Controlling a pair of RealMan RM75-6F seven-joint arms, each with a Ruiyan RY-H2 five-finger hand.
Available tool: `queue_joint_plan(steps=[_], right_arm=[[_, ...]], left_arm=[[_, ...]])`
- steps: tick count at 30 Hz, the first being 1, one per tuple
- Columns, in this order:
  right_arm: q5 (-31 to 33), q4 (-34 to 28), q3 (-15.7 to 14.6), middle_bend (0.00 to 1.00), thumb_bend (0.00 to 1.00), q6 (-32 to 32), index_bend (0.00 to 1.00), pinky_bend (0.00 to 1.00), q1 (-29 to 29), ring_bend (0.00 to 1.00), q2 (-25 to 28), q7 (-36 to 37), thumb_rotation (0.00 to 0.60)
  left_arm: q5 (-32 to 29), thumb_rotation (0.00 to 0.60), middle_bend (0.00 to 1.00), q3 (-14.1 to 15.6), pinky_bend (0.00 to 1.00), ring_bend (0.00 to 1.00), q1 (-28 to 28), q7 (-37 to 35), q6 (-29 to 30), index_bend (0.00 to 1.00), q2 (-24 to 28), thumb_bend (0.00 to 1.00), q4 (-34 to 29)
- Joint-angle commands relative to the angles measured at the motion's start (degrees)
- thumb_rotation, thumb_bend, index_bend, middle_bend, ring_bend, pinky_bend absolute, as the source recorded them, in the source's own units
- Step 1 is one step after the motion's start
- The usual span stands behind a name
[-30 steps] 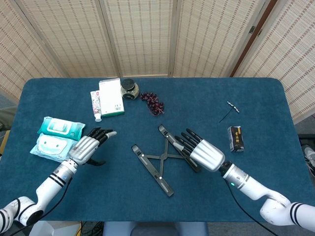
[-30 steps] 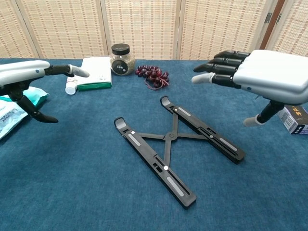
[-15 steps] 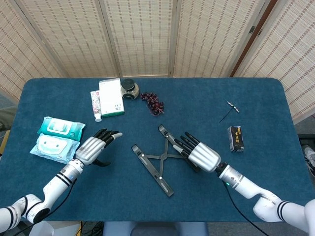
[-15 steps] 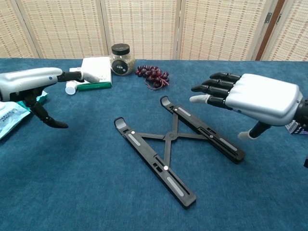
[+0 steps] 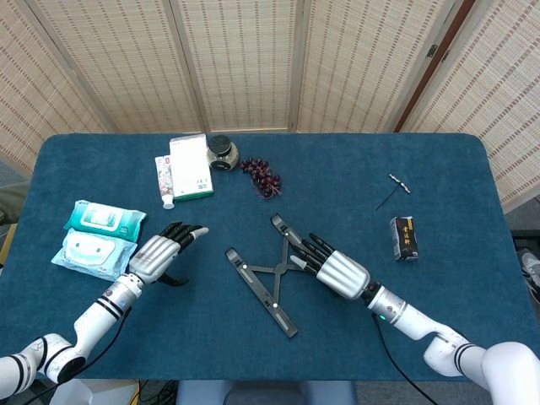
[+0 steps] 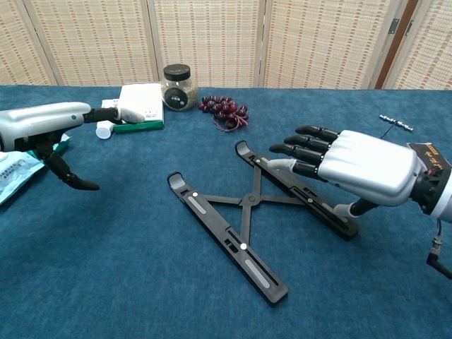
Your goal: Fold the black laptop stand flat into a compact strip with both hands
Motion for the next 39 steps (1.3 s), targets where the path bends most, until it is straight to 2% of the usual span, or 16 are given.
queue_joint_plan(steps=[1,8,16,39], right_arm=[[0.14,1.47,-0.54,0.0,0.0,0.56,0.0,0.0,-0.01,0.0,-0.83,0.88,0.6],[0.79,1.54,-0.44,0.0,0.0,3.05,0.0,0.0,-0.08,0.0,-0.07,2.65,0.6],[2.17,0.54,-0.88,0.0,0.0,2.75,0.0,0.0,-0.9,0.0,1.68,1.86,0.6],[-0.45,5.51,-3.56,0.0,0.0,4.64,0.0,0.0,0.75,0.0,-3.71,3.51,0.6]], left_arm=[[-0.1,0.6,0.1,0.07,0.0,0.08,0.04,-0.23,-0.05,0.07,0.01,0.15,0.11],[-0.28,0.6,0.1,0.21,0.0,0.08,0.12,-0.54,-0.09,0.07,0.22,0.15,0.13],[-0.41,0.6,0.09,0.23,0.0,0.08,0.03,-0.55,-0.22,0.07,0.07,0.15,0.17],[-1.67,0.6,0.08,0.75,0.0,0.07,-0.18,1.49,-1.8,0.03,-1.36,0.15,1.44]])
